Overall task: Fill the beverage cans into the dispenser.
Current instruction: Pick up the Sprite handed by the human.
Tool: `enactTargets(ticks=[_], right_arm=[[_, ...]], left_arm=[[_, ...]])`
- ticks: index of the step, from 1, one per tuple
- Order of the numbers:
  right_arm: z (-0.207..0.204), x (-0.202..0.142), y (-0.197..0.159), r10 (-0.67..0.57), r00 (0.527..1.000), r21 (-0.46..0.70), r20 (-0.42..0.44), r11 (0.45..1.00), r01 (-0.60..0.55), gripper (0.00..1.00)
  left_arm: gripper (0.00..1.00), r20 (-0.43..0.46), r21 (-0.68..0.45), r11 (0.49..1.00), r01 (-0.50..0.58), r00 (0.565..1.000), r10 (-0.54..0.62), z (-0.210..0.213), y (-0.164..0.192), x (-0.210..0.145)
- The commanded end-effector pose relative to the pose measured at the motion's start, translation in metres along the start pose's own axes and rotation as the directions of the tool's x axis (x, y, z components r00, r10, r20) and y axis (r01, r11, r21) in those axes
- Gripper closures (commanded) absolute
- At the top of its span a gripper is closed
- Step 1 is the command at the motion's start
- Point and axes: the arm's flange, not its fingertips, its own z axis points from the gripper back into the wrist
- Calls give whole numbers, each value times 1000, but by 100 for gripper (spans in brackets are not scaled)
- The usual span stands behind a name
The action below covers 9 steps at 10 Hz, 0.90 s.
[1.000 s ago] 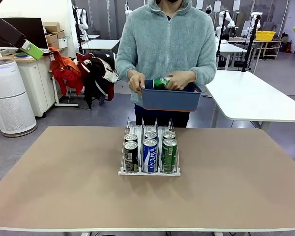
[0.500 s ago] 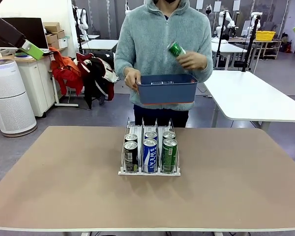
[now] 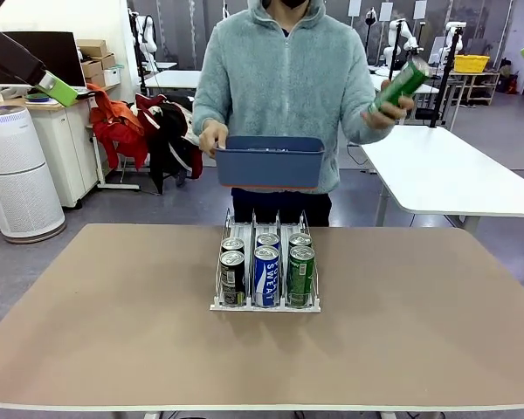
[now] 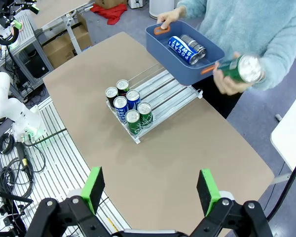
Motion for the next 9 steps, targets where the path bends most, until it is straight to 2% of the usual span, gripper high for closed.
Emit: enactTargets(ticks=[1, 9], right_arm=[[-1, -1, 1, 0, 1000, 2, -9, 1000, 0, 0], [-1, -1, 1, 0, 1000, 2, -9, 1000, 0, 0]], left_arm=[[0, -2, 0, 1000, -7, 1000, 7, -1, 1, 0], [0, -2, 0, 1000, -7, 1000, 7, -1, 1, 0]])
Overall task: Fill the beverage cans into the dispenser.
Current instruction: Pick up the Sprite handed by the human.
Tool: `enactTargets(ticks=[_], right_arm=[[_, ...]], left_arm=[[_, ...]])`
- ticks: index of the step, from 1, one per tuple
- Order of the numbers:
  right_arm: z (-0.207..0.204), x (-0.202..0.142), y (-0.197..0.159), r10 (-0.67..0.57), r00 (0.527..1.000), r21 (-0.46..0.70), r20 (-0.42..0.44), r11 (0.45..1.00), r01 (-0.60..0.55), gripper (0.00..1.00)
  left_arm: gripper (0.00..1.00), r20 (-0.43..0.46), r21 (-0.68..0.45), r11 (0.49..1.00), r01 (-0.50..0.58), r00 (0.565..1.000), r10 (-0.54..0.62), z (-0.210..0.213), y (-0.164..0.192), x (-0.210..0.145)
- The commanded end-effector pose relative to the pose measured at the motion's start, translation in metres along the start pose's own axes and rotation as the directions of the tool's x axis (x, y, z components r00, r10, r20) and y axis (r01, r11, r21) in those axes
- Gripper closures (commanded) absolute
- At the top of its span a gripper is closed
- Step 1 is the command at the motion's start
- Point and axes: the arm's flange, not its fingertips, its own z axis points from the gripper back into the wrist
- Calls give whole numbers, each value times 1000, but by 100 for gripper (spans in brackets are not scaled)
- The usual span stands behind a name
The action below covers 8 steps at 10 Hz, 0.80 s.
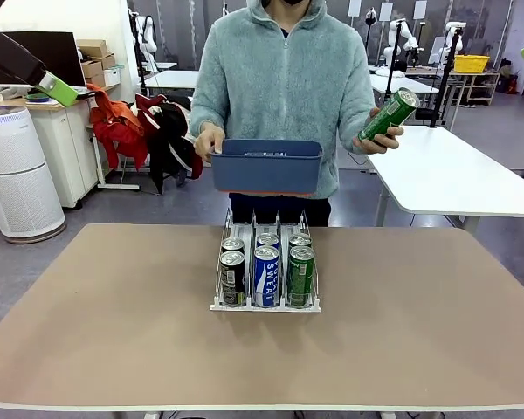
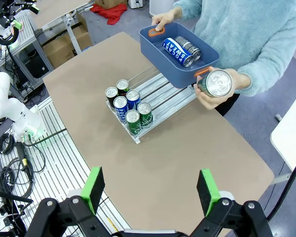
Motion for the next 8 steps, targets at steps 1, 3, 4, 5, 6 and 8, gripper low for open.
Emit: enactTargets(ticks=[1, 3, 4, 5, 6, 8], right_arm=[[-1, -1, 1, 0, 1000, 2, -9, 1000, 0, 0], [-1, -1, 1, 0, 1000, 2, -9, 1000, 0, 0], [-1, -1, 1, 0, 1000, 2, -9, 1000, 0, 0], [-1, -1, 1, 0, 1000, 2, -9, 1000, 0, 0], [-1, -1, 1, 0, 1000, 2, -9, 1000, 0, 0], [-1, -1, 1, 0, 1000, 2, -9, 1000, 0, 0]], left_arm=[[0, -2, 0, 1000, -7, 1000, 7, -1, 1, 0], [0, -2, 0, 1000, -7, 1000, 7, -1, 1, 0], [0, -2, 0, 1000, -7, 1000, 7, -1, 1, 0], [0, -2, 0, 1000, -7, 1000, 7, -1, 1, 0], [0, -2, 0, 1000, -7, 1000, 7, -1, 1, 0], [0, -2, 0, 1000, -7, 1000, 7, -1, 1, 0]])
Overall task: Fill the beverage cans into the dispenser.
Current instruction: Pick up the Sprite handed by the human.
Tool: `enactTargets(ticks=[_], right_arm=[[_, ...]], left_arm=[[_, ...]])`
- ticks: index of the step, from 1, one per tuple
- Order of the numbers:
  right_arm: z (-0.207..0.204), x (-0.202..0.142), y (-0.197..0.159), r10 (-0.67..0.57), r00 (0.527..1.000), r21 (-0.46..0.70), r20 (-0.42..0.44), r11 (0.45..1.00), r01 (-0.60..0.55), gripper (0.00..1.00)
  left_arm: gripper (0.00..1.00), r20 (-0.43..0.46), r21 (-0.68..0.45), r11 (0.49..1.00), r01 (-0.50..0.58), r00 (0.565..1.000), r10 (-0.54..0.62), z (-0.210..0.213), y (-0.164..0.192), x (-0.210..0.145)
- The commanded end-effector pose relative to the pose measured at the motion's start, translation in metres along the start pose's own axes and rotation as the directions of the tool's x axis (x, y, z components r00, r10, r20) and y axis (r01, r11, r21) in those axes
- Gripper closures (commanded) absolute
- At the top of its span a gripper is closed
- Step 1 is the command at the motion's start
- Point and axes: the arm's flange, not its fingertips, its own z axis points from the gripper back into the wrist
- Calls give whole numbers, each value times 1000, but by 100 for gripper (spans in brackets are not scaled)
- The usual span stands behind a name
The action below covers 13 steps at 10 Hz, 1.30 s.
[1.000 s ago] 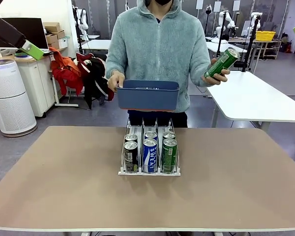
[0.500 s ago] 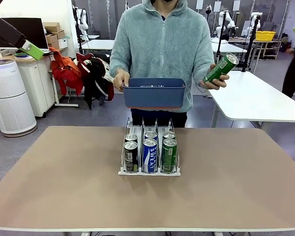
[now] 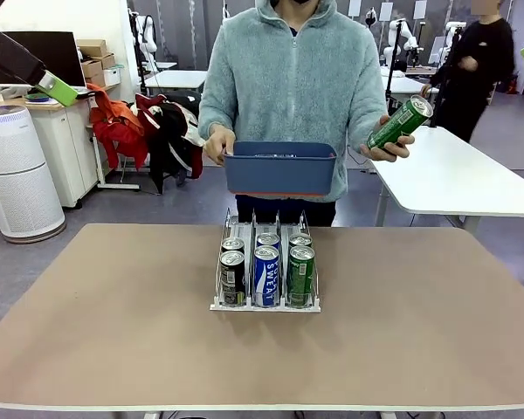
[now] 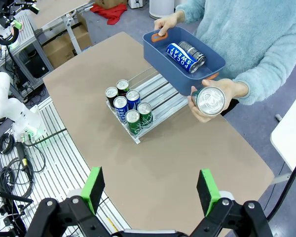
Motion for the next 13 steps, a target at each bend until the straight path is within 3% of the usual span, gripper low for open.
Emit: enactTargets(ticks=[1, 13], right_arm=[[-1, -1, 1, 0, 1000, 2, -9, 1000, 0, 0], [-1, -1, 1, 0, 1000, 2, -9, 1000, 0, 0]], left_arm=[[0, -2, 0, 1000, -7, 1000, 7, -1, 1, 0], [0, -2, 0, 1000, -7, 1000, 7, -1, 1, 0]])
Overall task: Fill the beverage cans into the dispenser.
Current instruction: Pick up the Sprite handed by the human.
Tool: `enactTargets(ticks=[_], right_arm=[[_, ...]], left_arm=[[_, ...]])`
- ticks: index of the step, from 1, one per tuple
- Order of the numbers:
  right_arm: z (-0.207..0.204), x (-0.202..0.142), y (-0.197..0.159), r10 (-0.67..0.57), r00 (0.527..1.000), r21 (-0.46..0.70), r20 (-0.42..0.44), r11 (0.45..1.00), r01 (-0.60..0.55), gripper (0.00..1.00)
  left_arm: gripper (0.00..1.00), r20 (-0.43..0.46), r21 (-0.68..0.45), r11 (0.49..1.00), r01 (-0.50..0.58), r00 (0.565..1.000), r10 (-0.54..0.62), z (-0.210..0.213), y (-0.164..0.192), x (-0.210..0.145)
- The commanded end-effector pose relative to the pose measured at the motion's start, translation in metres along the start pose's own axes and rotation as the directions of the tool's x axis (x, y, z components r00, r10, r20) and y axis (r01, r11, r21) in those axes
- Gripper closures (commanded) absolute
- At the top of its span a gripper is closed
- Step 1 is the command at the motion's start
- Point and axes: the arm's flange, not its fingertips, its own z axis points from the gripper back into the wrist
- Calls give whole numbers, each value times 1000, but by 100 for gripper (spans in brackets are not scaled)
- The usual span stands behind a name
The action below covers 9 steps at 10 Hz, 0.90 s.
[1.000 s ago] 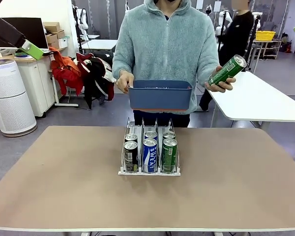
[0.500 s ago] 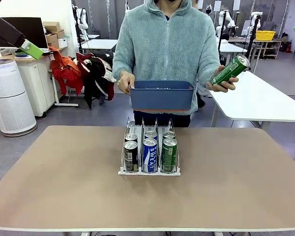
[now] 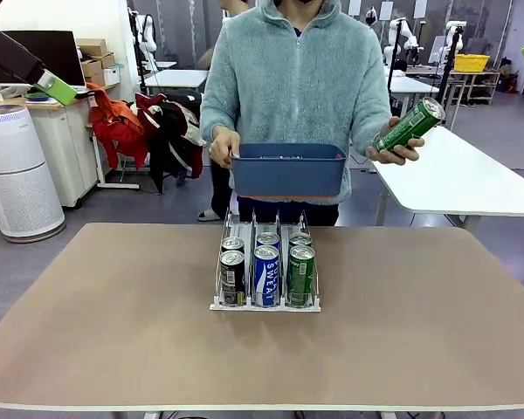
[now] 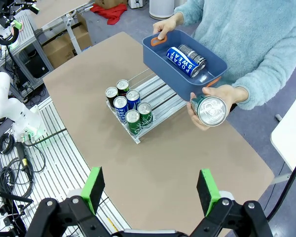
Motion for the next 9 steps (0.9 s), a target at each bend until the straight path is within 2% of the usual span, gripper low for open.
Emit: enactTargets(ticks=[1, 9], right_arm=[[-1, -1, 1, 0, 1000, 2, -9, 1000, 0, 0], [-1, -1, 1, 0, 1000, 2, -9, 1000, 0, 0]], left_arm=[[0, -2, 0, 1000, -7, 1000, 7, -1, 1, 0], [0, -2, 0, 1000, -7, 1000, 7, -1, 1, 0]])
